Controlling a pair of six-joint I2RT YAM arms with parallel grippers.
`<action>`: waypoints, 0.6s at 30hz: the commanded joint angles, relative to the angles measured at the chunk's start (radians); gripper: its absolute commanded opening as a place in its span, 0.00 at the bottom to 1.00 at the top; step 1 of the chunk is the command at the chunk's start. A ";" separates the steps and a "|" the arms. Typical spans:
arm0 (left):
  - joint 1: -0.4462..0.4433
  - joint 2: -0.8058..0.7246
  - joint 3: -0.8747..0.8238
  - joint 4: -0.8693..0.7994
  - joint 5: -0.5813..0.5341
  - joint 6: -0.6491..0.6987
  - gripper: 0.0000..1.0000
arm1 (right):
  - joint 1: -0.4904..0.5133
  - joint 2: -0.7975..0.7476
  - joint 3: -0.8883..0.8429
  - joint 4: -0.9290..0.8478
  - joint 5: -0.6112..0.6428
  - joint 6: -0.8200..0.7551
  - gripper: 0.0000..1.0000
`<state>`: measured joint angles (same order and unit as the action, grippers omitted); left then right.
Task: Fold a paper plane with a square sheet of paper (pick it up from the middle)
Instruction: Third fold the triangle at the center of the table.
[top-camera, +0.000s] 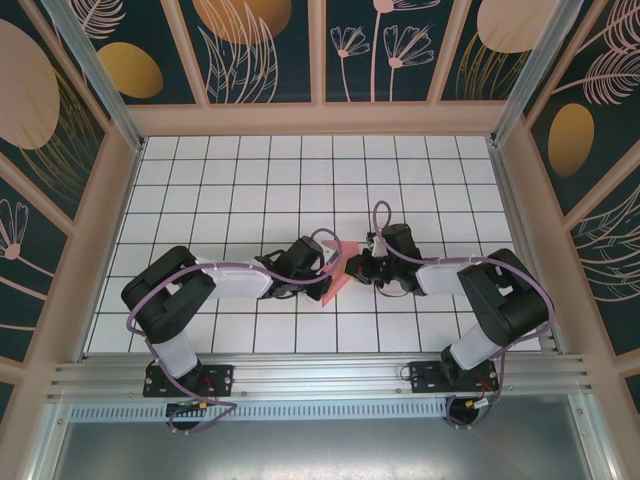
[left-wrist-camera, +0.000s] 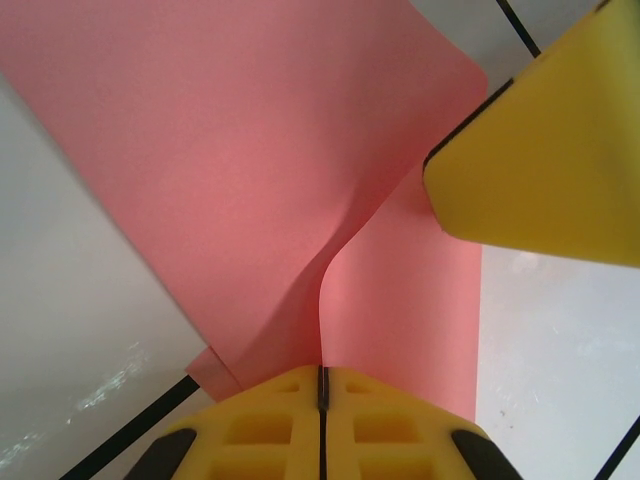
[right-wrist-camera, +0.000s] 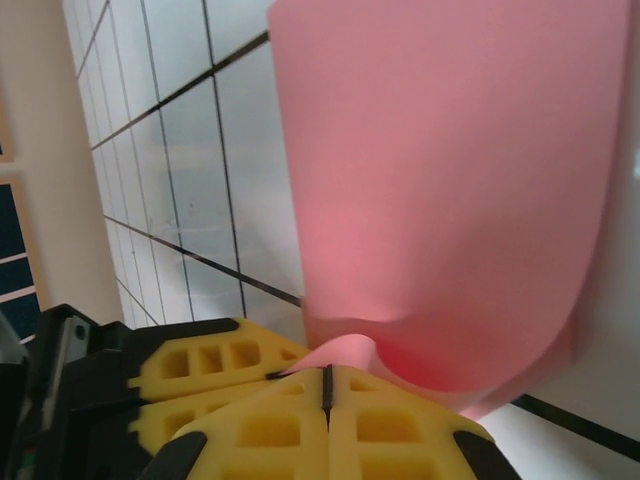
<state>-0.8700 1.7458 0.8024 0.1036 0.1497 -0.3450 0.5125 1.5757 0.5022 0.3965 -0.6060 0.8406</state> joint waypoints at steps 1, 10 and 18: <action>0.006 0.022 0.000 -0.026 0.004 0.007 0.09 | 0.006 0.029 -0.025 0.071 0.006 0.005 0.04; 0.006 0.020 -0.004 -0.038 -0.009 0.007 0.09 | -0.009 0.083 -0.040 0.092 0.008 -0.014 0.05; 0.006 0.003 -0.009 -0.036 -0.036 -0.002 0.06 | -0.027 -0.053 -0.014 -0.028 0.033 -0.056 0.09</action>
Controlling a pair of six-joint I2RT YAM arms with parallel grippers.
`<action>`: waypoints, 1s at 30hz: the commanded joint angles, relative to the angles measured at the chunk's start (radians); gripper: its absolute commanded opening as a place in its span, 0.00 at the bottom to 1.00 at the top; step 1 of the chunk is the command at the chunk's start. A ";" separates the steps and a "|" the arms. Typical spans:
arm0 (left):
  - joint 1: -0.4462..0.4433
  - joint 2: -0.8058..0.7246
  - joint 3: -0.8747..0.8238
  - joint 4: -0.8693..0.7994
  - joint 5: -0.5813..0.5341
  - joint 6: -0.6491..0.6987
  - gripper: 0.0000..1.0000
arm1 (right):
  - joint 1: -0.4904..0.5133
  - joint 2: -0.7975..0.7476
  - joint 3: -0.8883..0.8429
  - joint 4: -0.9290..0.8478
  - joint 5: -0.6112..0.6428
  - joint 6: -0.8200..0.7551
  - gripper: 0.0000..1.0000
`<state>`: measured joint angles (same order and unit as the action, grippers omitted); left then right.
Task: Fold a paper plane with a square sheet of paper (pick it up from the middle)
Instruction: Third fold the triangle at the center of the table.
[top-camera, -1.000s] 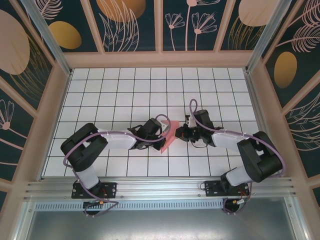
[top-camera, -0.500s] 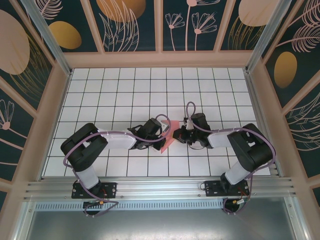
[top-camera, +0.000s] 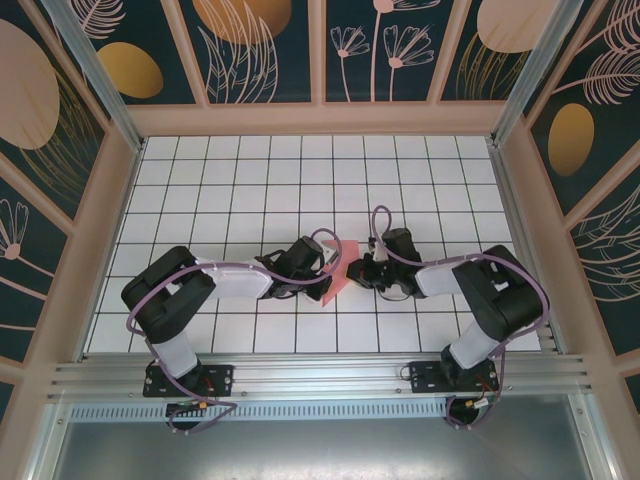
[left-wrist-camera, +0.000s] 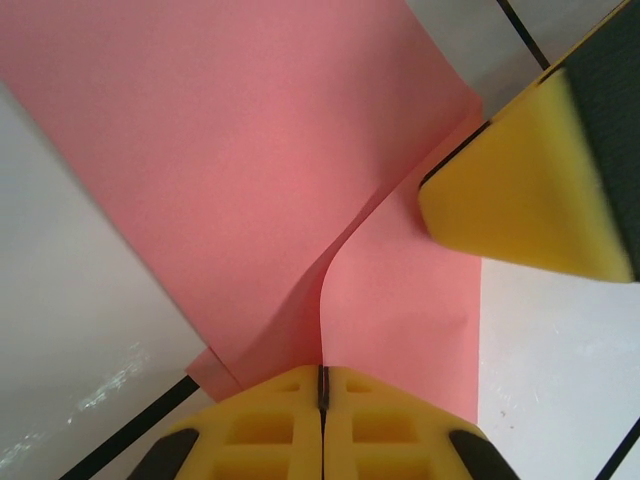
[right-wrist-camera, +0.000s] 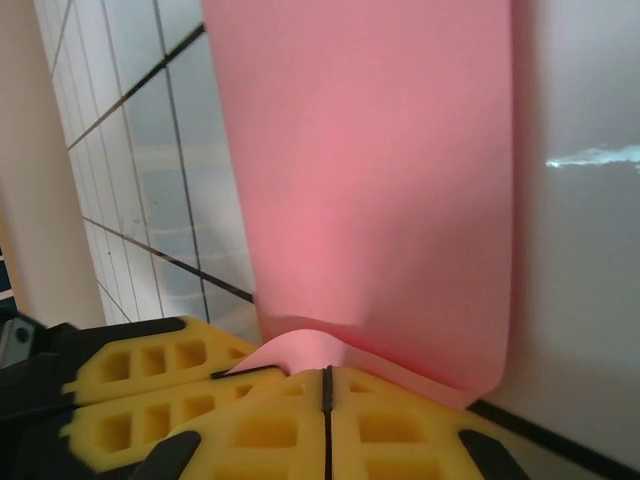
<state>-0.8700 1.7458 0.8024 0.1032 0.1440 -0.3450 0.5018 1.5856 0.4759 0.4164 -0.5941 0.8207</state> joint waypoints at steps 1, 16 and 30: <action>0.007 0.000 -0.008 -0.036 -0.035 -0.004 0.05 | -0.022 -0.075 0.012 -0.055 0.025 -0.042 0.09; 0.006 -0.005 -0.005 -0.039 -0.029 0.002 0.04 | -0.052 0.145 0.339 -0.439 0.115 -0.354 0.10; 0.006 -0.019 0.027 -0.066 -0.056 0.022 0.06 | -0.046 0.259 0.421 -0.555 0.173 -0.499 0.07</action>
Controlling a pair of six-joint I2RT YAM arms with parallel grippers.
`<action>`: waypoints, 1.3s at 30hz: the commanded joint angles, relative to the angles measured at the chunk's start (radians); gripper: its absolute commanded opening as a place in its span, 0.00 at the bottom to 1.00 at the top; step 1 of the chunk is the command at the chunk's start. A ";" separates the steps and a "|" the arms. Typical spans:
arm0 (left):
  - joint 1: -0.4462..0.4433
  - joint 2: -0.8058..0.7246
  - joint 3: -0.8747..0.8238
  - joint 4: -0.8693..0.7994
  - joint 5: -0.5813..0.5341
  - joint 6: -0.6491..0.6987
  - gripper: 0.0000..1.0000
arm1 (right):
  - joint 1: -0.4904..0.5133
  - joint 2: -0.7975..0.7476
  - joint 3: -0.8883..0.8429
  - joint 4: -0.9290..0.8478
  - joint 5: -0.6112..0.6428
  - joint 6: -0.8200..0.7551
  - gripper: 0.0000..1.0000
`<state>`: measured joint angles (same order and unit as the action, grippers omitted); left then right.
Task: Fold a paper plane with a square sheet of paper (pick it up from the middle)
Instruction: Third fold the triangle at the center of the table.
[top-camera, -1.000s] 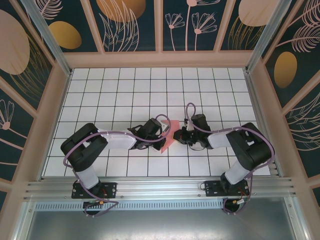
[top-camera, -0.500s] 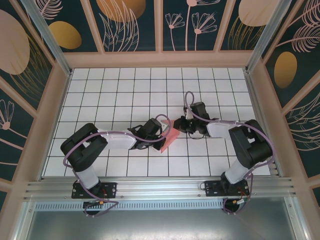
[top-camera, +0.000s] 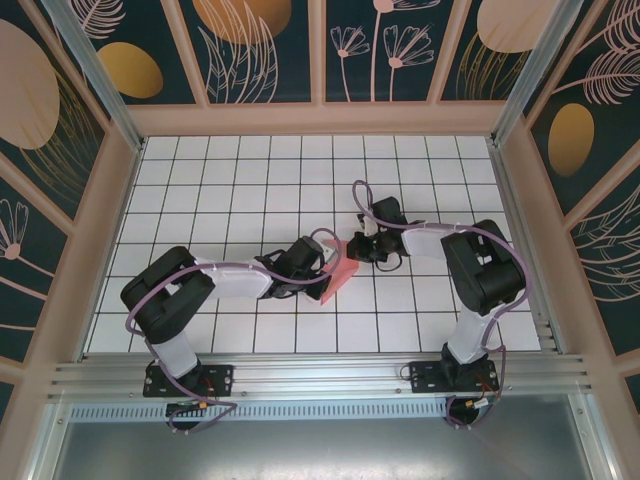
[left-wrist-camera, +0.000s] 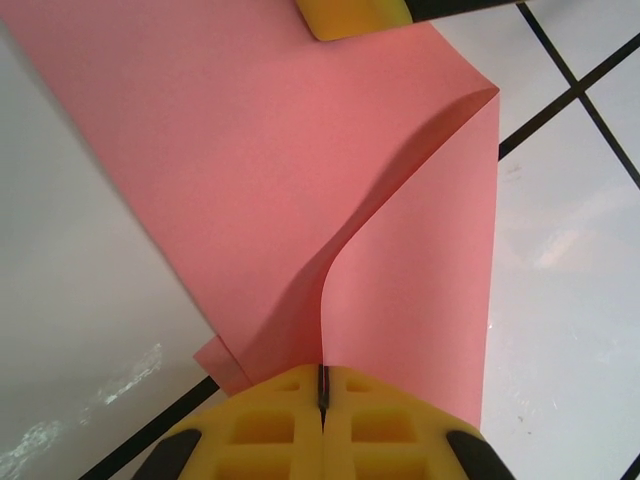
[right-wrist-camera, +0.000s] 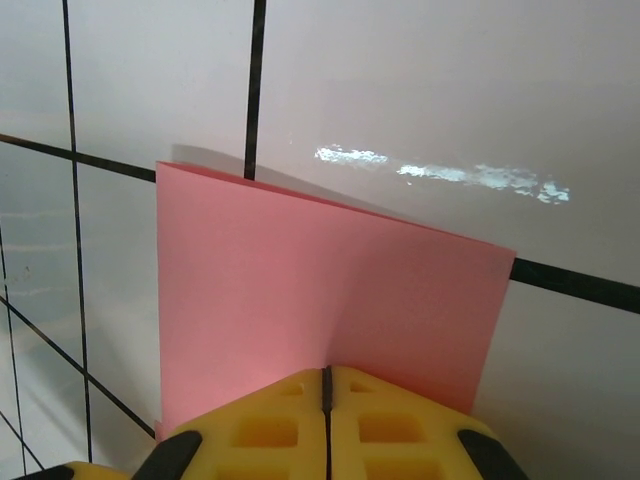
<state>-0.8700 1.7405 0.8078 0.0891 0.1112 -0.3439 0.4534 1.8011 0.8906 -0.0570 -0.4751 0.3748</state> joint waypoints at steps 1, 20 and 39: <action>0.007 -0.013 0.024 -0.054 -0.025 0.023 0.06 | 0.003 0.045 0.008 -0.084 0.056 -0.058 0.07; 0.006 -0.004 0.042 -0.057 -0.034 0.052 0.08 | 0.003 0.075 0.036 -0.107 0.056 -0.097 0.07; 0.006 0.030 0.056 -0.063 -0.045 0.070 0.09 | 0.002 0.079 0.040 -0.111 0.050 -0.100 0.07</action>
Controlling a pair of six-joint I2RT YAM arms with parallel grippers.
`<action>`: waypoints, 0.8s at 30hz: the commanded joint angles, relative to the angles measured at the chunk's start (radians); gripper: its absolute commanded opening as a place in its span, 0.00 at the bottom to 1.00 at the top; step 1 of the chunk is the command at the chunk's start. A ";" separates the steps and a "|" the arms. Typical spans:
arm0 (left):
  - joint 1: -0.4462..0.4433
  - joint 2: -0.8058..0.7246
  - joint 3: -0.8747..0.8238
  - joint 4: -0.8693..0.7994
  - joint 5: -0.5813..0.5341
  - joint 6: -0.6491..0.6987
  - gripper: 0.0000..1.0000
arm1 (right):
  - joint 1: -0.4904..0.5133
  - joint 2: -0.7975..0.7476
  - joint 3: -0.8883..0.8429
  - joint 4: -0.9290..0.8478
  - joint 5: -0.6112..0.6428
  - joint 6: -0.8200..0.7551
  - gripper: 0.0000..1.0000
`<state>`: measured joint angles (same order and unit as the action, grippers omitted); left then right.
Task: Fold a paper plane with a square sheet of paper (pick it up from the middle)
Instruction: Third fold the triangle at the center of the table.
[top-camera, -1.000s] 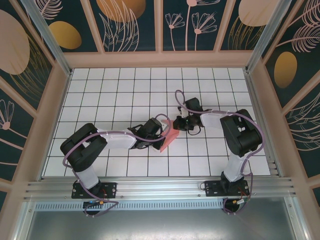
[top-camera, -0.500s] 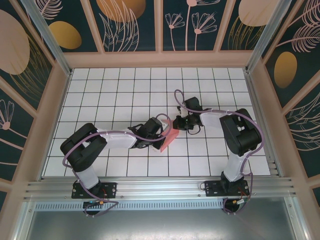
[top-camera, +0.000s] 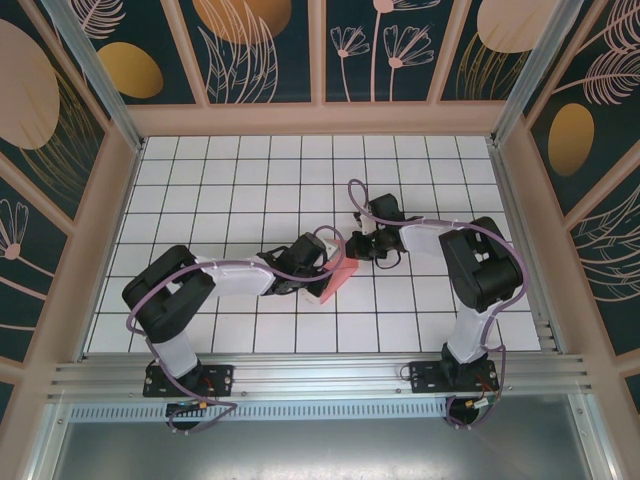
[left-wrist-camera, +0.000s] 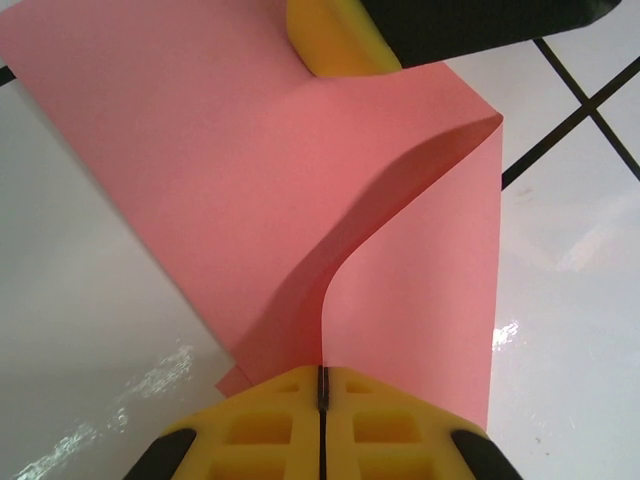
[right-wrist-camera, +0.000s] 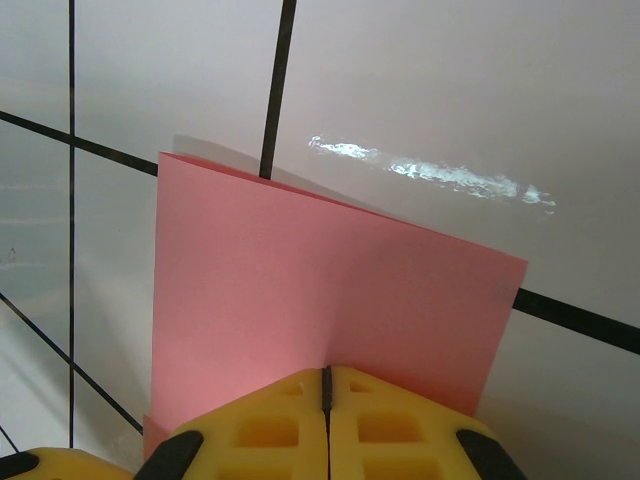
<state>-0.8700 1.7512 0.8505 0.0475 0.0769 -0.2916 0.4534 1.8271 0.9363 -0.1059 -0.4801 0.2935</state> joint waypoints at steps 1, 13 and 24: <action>0.007 0.020 0.011 -0.023 -0.013 0.016 0.09 | 0.002 0.052 -0.004 -0.064 0.055 -0.019 0.06; 0.007 0.026 -0.034 0.003 0.003 -0.013 0.08 | -0.002 0.017 0.017 -0.063 0.006 0.001 0.11; 0.007 0.027 -0.041 -0.001 0.003 -0.018 0.08 | -0.021 -0.262 -0.120 0.058 -0.077 0.197 0.15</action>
<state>-0.8700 1.7630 0.8375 0.0719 0.0772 -0.2970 0.4335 1.6360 0.8909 -0.1108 -0.4896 0.3920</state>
